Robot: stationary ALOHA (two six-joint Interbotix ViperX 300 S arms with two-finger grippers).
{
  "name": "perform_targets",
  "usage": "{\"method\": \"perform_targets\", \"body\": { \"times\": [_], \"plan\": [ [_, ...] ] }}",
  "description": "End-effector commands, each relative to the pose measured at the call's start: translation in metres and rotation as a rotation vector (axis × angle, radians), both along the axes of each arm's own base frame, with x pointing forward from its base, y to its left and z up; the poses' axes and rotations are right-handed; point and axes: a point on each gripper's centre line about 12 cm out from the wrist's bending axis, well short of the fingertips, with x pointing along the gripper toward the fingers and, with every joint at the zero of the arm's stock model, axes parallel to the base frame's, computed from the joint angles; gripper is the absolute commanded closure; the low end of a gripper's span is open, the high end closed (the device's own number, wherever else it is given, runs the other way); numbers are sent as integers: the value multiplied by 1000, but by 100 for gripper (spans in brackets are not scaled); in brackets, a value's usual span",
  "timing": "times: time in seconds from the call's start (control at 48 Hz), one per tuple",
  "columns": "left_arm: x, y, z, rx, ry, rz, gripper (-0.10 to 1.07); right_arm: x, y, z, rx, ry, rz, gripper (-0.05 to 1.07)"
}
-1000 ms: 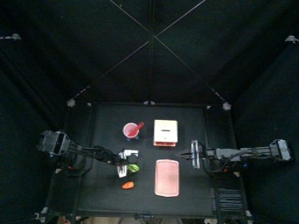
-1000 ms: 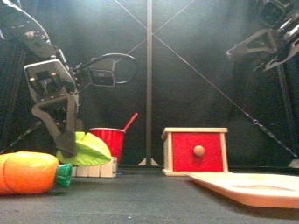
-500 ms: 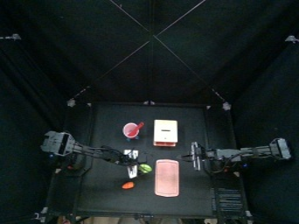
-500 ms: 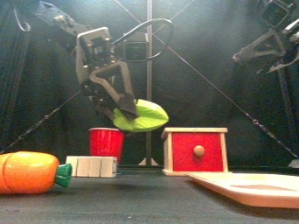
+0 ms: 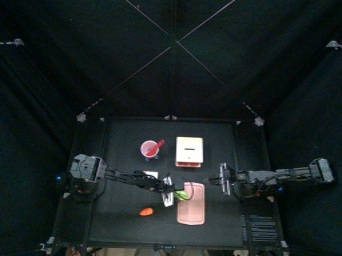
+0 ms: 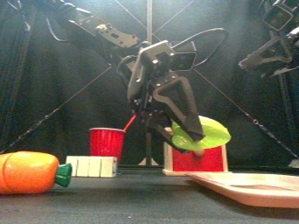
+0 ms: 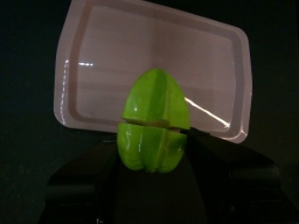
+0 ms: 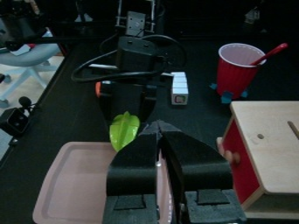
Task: Place starfruit on plate
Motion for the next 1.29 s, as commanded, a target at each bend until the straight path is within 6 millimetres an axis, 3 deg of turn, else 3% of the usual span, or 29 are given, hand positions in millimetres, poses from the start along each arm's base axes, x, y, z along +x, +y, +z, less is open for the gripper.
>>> {"method": "perform_targets", "body": {
  "times": [0.0,0.146,0.438,0.792,1.083,1.271],
  "plan": [
    [12,1,18,-3,-58,4,38,0,0,3,2,-8,1,100],
    [16,3,22,-34,-70,37,38,0,0,2,8,5,-2,100],
    [13,0,43,-304,-43,212,39,0,0,0,12,16,-4,100],
    [3,23,52,-480,101,320,47,-4,0,-2,75,89,-24,100],
    [-7,45,70,-281,291,318,50,-10,0,3,99,106,-27,100],
    [2,63,77,-96,393,491,49,-12,0,2,97,122,-26,100]
  ]
}}
